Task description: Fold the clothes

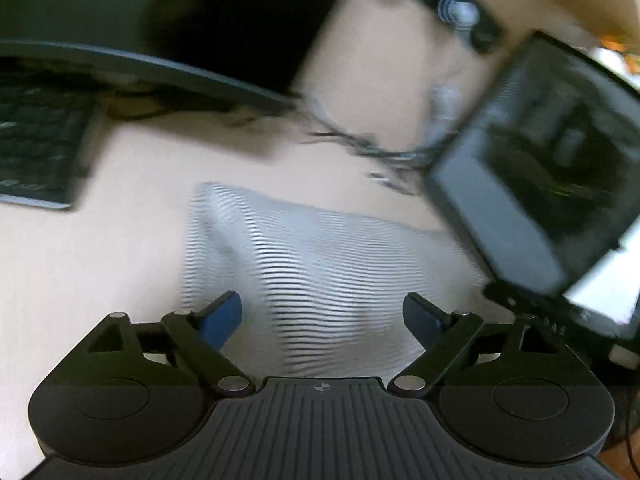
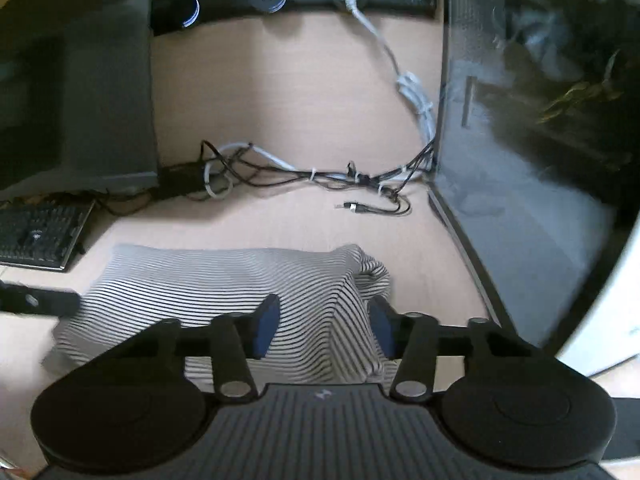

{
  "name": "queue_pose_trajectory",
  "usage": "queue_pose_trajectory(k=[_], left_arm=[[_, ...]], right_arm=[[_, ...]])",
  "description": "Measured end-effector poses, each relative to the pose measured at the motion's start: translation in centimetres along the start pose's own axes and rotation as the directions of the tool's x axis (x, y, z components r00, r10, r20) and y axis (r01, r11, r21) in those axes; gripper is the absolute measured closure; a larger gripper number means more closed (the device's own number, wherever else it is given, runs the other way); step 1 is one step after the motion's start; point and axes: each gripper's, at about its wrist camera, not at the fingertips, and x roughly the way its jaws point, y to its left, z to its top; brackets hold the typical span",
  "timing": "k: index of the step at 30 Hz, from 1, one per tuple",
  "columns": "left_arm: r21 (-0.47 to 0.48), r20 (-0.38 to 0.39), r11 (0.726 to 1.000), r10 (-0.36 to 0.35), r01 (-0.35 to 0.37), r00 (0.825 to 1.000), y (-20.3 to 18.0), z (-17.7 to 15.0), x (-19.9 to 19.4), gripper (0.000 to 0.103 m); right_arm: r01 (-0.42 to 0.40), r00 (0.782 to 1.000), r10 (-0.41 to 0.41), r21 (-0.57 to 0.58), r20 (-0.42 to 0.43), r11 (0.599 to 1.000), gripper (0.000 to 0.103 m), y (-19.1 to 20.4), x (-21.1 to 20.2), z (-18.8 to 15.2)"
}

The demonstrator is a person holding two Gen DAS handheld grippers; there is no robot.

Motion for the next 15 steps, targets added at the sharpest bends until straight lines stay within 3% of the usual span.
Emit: queue_pose_trajectory(k=[1, 2, 5, 7, 10, 11, 13, 15], left_arm=[[0.001, -0.009, 0.999, 0.035, -0.035, 0.999, 0.2, 0.0, 0.1, 0.013], [0.013, -0.010, 0.997, 0.078, -0.078, 0.997, 0.3, 0.0, 0.2, 0.013], [0.003, 0.001, 0.981, 0.195, -0.195, 0.981, 0.6, 0.8, 0.7, 0.015], [-0.028, 0.027, 0.977, 0.212, -0.212, 0.977, 0.2, 1.5, 0.0, 0.014], [-0.004, 0.052, 0.984, 0.177, -0.177, 0.983, -1.7, 2.1, -0.6, 0.008], [0.004, 0.054, 0.987, 0.160, -0.160, 0.986, -2.4, 2.3, -0.6, 0.008], [0.011, 0.012, 0.996, 0.085, -0.085, 0.996, -4.1, 2.1, -0.1, 0.006], [-0.017, -0.067, 1.000, -0.004, 0.003, 0.998, -5.3, 1.3, 1.4, 0.005]], right_arm=[[-0.014, 0.999, 0.015, 0.029, -0.030, 0.999, 0.081, -0.6, 1.2, -0.4], [-0.031, 0.997, 0.035, 0.066, -0.064, 0.997, 0.081, -1.2, 2.2, -1.1], [-0.077, 0.995, 0.082, 0.074, -0.058, 0.994, 0.078, -1.5, 2.1, -3.2], [-0.138, 0.989, 0.140, 0.049, -0.055, 0.989, 0.071, -1.6, 1.4, -3.9], [-0.188, 0.980, 0.190, 0.024, -0.053, 0.982, 0.063, -2.4, 1.1, -3.6], [-0.195, 0.980, 0.196, 0.023, -0.046, 0.981, 0.058, -2.8, 1.0, -2.9], [-0.199, 0.980, 0.199, 0.019, -0.015, 0.980, 0.029, -3.3, 1.0, -1.5], [-0.209, 0.978, 0.209, 0.002, 0.029, 0.978, 0.011, -3.3, 1.2, 0.0]])
